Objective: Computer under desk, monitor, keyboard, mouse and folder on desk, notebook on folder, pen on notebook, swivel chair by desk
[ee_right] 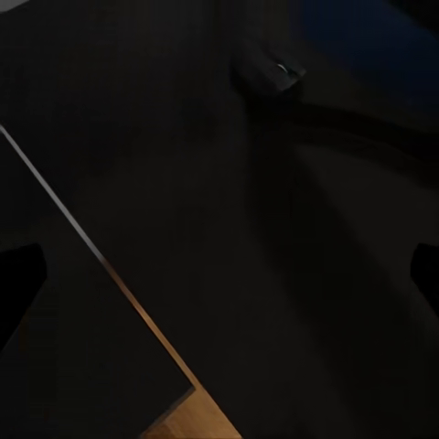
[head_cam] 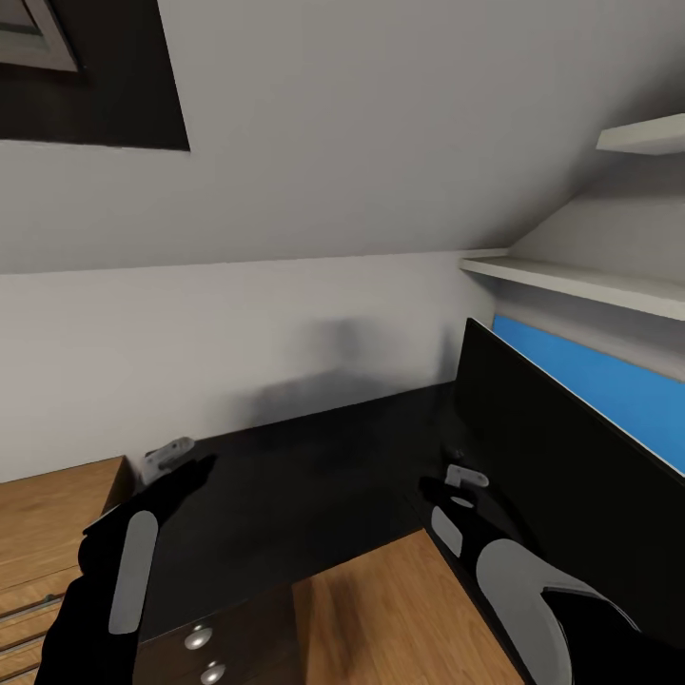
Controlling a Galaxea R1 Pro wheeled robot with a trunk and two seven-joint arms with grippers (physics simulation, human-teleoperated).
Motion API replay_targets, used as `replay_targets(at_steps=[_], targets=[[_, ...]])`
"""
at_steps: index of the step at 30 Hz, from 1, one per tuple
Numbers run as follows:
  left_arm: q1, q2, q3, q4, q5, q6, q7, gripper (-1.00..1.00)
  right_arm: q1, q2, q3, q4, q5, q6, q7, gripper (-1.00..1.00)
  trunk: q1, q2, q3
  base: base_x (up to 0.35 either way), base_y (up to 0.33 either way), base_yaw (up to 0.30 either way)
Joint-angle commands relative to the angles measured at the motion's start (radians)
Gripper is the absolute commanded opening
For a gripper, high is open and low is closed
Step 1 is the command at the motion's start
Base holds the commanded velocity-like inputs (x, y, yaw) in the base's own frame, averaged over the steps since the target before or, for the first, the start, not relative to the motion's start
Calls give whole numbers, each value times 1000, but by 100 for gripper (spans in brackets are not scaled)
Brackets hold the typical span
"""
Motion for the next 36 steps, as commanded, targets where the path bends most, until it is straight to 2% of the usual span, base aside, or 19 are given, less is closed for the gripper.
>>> replay_targets(at_steps=[1,11,12,20,36], targets=[[-1,-1,1,-1,10,-2,13,100,-1,0,-3,1,-11,-13,0,100,0,-1,-2,0,0,0],[-1,-1,0,7,9,-57,69,100,-1,0,-3,0,-11,-69,-1,100,0,-1,-2,0,0,0],[-1,-1,0,8,9,-172,82,100,-1,0,-3,0,-11,-222,-1,100,0,-1,-2,0,0,0],[-1,-1,0,17,9,-171,82,100,-1,-1,-3,0,-10,-224,-1,100,0,-1,-2,0,0,26],[-1,-1,0,25,9,-171,82,100,0,-2,-4,4,-9,-273,-1,100,0,-1,-2,0,0,63]])
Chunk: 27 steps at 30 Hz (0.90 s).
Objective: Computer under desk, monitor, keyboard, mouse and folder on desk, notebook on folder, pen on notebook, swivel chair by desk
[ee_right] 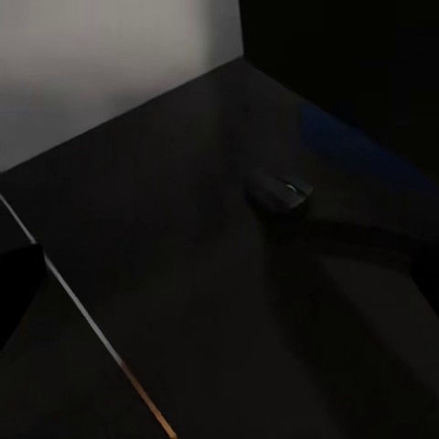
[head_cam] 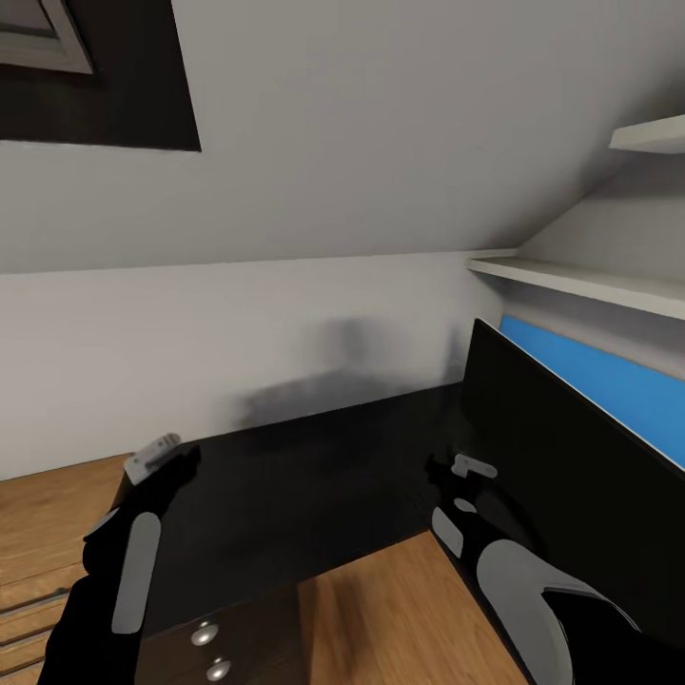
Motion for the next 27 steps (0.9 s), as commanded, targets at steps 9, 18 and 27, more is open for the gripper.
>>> replay_targets(at_steps=[9,18,27], targets=[[-1,-1,-12,47,8,6,6,100,32,4,4,4,72,-7,36,100,0,-1,-2,0,0,10],[-1,8,-86,108,-148,7,-15,100,61,6,6,2,211,-7,110,100,0,-1,-2,0,0,1],[0,23,-95,117,-204,7,-154,100,62,12,4,-3,215,-7,113,100,0,-1,-2,0,0,0]])
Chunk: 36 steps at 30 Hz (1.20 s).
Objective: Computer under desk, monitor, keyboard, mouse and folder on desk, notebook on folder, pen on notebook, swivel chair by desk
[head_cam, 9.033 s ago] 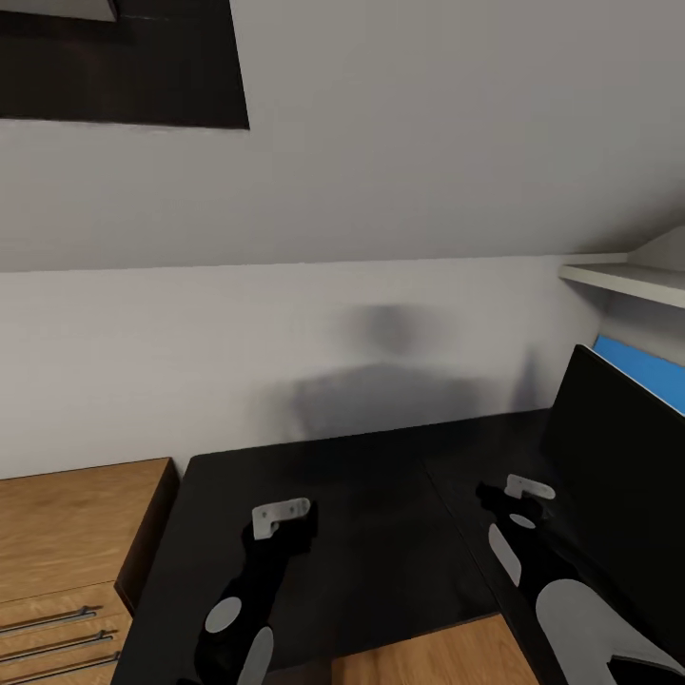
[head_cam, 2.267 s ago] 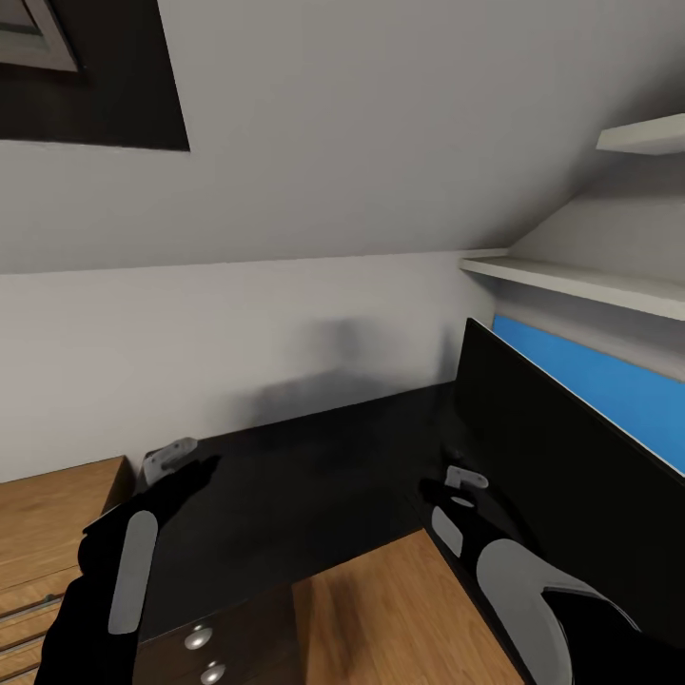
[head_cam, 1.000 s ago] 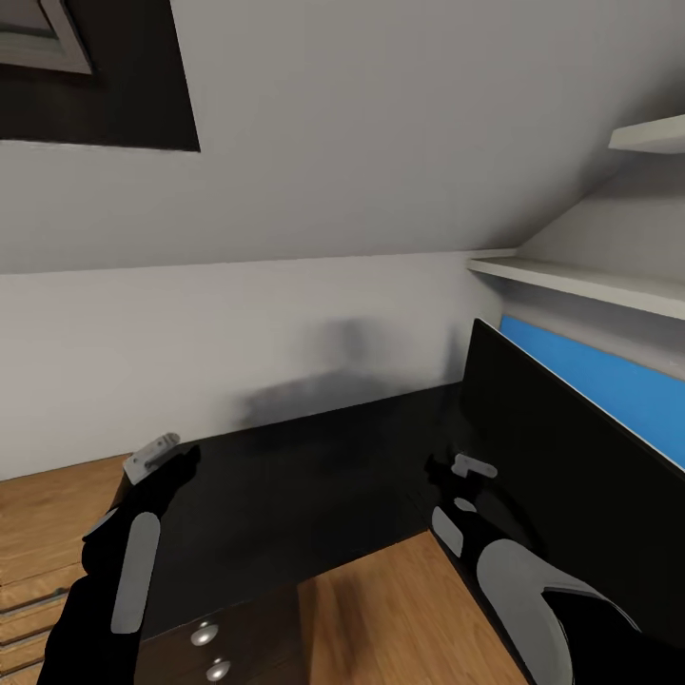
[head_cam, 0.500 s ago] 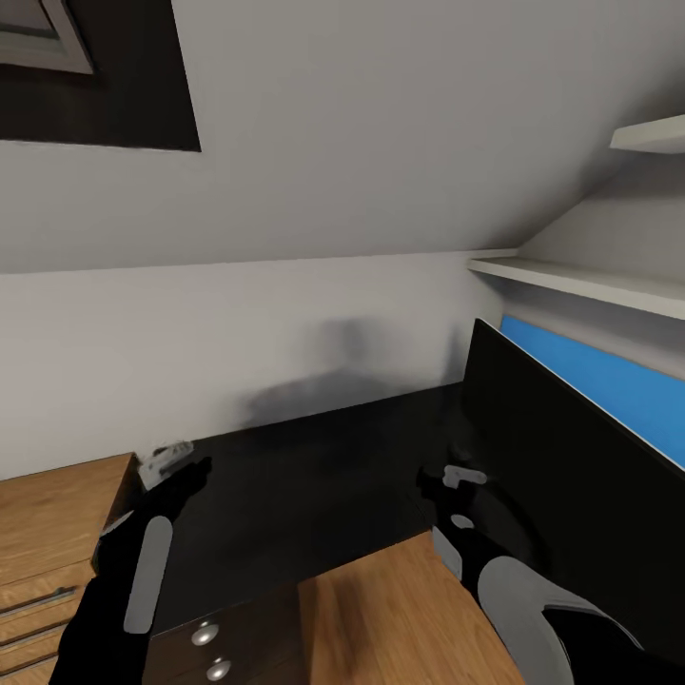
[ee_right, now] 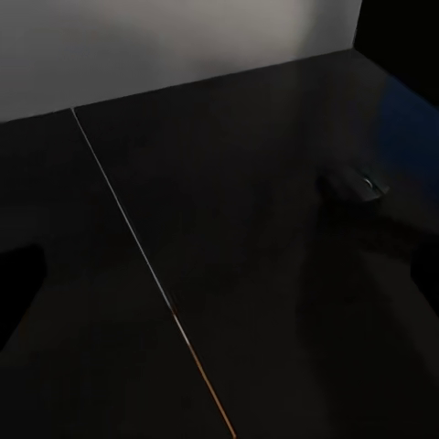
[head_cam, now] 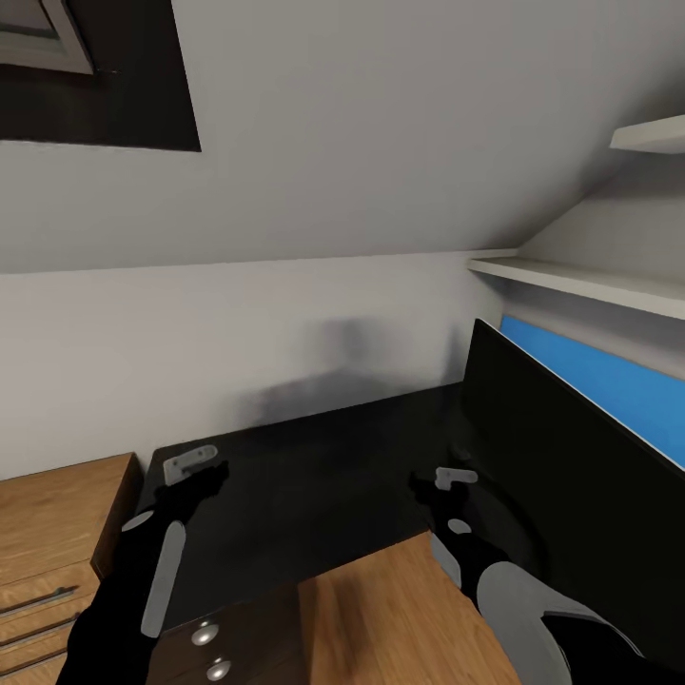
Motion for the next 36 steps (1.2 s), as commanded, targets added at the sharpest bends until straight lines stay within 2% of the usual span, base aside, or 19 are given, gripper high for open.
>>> replay_targets(at_steps=[1,9,10,14,20,27,36], targets=[[4,10,0,-1,-10,3,-26,100,-1,5,-9,1,11,-3,-2,100,0,-1,-2,0,0,0],[5,12,0,0,-17,2,-34,100,-1,6,-10,-1,11,-4,-2,100,0,-1,-2,0,0,0],[5,13,1,6,-18,1,-34,100,-1,5,-12,1,11,-46,-5,100,0,-1,-2,0,-243,0],[5,14,1,7,-18,0,-34,100,-1,5,-12,2,11,-65,-7,100,0,-1,-2,0,-285,28],[5,15,2,8,-17,0,-35,100,-1,4,-12,5,11,-75,-6,100,0,-1,-4,0,-233,172],[5,16,6,4,-16,0,-35,100,-1,3,-12,9,12,-76,-5,100,0,-1,-5,5,-34,43],[5,16,6,4,-16,-1,-35,100,-1,4,-12,8,12,-76,-6,100,0,-1,-5,259,-1,2]])
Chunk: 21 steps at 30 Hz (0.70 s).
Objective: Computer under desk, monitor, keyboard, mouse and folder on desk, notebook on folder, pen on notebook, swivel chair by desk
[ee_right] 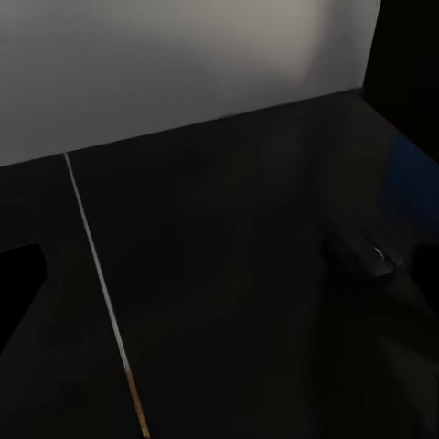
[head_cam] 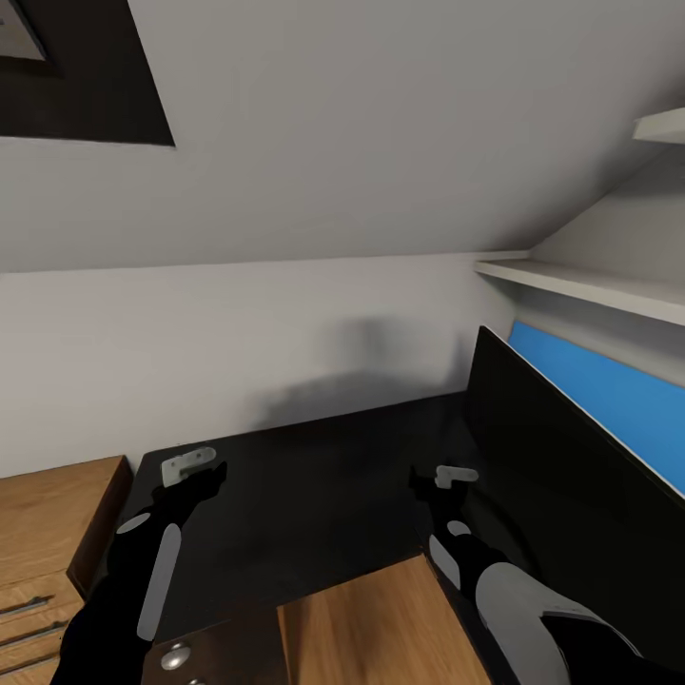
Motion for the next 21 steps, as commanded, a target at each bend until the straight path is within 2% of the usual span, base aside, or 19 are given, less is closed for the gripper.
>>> replay_targets(at_steps=[1,7,12,21], targets=[[-1,-1,1,-1,11,5,7,100,-1,1,-8,1,11,-2,-3,100,1,-1,-2,323,0,0],[-1,7,1,-1,11,6,0,100,0,-1,-7,1,12,-3,-1,100,1,-1,-2,150,0,0],[-1,25,1,0,12,6,-25,100,0,-4,-7,1,12,-3,-3,100,1,-1,-2,294,0,0],[-1,34,1,0,13,7,-34,100,0,-4,-6,1,13,-3,-4,100,1,-1,-2,306,0,0]])
